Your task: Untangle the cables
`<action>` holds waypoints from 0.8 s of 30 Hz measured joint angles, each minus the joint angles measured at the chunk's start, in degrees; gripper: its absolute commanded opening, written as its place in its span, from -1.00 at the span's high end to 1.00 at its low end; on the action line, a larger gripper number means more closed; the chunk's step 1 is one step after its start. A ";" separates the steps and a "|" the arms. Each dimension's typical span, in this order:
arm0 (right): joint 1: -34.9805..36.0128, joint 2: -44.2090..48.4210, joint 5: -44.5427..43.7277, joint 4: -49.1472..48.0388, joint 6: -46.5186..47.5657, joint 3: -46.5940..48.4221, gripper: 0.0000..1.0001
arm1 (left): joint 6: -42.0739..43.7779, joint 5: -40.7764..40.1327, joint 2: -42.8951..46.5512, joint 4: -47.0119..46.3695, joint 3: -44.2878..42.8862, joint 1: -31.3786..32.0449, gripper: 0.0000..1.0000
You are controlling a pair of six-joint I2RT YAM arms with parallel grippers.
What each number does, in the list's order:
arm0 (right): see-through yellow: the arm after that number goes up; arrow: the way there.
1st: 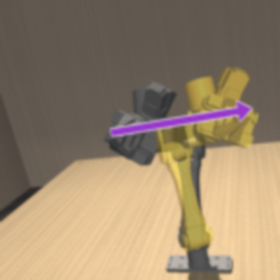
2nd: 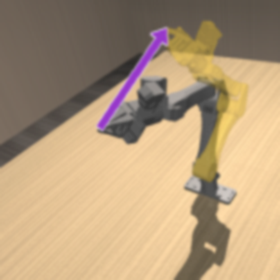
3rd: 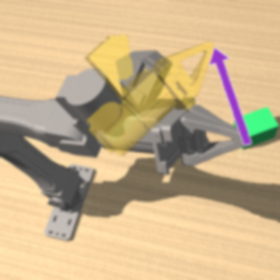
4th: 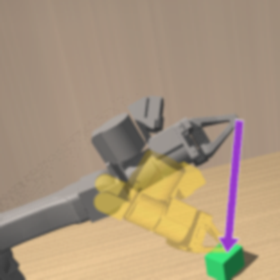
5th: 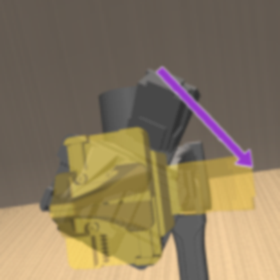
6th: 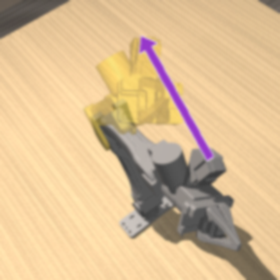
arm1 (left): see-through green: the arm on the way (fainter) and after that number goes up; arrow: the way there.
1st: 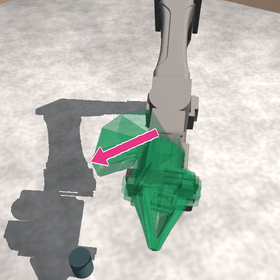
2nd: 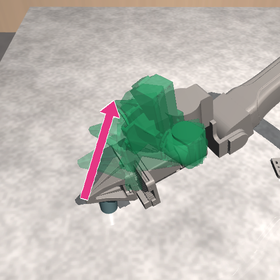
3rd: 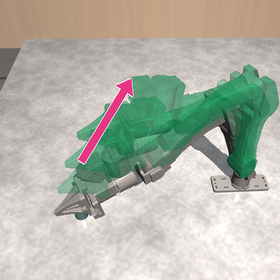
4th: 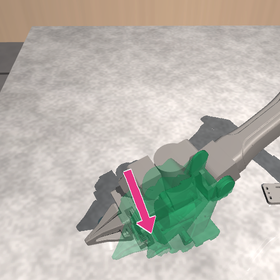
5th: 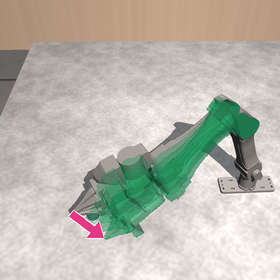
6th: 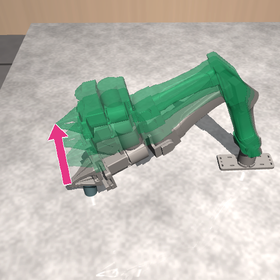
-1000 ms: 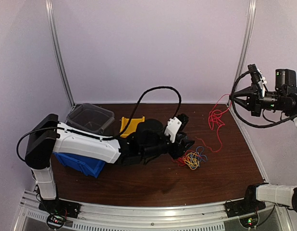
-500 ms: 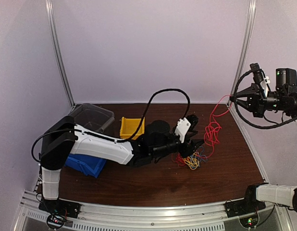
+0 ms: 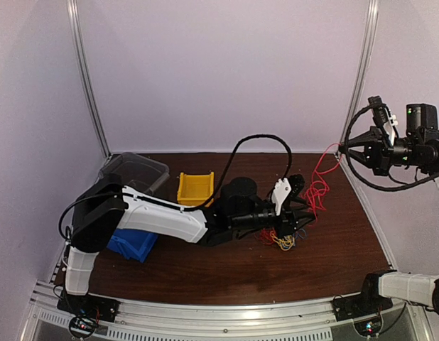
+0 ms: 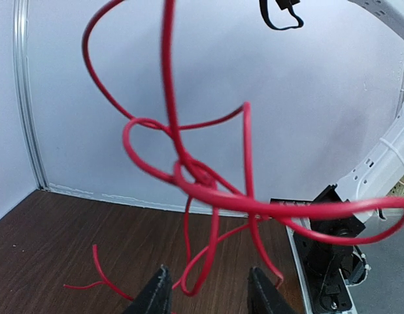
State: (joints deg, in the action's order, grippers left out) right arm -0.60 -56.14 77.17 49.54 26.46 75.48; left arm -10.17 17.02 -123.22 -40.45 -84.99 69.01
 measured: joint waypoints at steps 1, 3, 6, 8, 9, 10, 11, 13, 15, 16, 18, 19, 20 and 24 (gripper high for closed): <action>0.00 0.00 0.00 -0.04 -0.09 0.00 1.00 | -0.02 -0.33 -0.13 0.02 -0.26 0.00 0.18; 0.00 0.00 0.02 -0.07 -0.33 0.00 1.00 | -0.11 -1.18 -0.28 0.22 -0.68 -0.02 0.06; 0.00 0.11 0.04 -0.22 -1.16 0.00 1.00 | -0.24 -2.05 -0.28 0.17 -0.74 -0.02 -0.03; 0.02 0.39 0.28 -0.68 -1.77 -0.04 1.00 | -0.44 -3.19 -0.59 0.22 -1.09 -0.02 -0.02; 0.04 0.57 0.44 -0.92 -2.27 -0.07 1.00 | -0.42 -3.91 -0.90 0.24 -1.53 0.00 -0.01; 0.11 0.74 0.59 -1.18 -2.62 -0.07 1.00 | -0.42 -4.76 -1.25 0.20 -1.86 0.00 0.00; 0.17 0.87 0.72 -1.38 -2.86 -0.07 1.00 | -0.44 -5.62 -1.40 0.22 -1.90 -0.02 0.01; 0.26 1.11 1.05 -1.44 -3.37 -0.04 1.00 | -0.90 -7.32 -1.53 0.61 -1.90 -0.02 0.05; 0.26 1.18 1.31 -1.51 -3.87 -0.02 1.00 | -2.01 -8.41 -1.53 1.55 -1.90 -0.02 0.06; 0.26 1.18 1.46 -1.57 -4.04 -0.02 1.00 | -2.56 -8.66 -1.51 1.99 -1.77 -0.02 0.06; 0.26 1.16 1.53 -1.77 -4.22 -0.02 1.00 | -4.02 -8.68 -0.96 2.01 0.02 -0.02 0.06; 0.26 1.18 1.55 -2.08 -4.31 -0.13 1.00 | -4.74 -8.68 -0.09 1.57 2.21 -0.02 0.05; 0.26 1.18 1.55 -2.58 -4.37 -0.39 1.00 | -5.64 -8.68 1.16 1.36 5.07 -0.02 0.05; 0.26 1.18 1.20 -3.52 -4.42 -2.03 1.00 | -8.74 -9.70 5.35 1.29 13.55 0.00 0.00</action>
State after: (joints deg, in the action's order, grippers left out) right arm -0.34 -54.96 78.37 46.02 22.04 73.45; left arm -18.92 7.31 -117.86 -39.16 -71.44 69.01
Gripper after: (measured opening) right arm 0.009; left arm 0.480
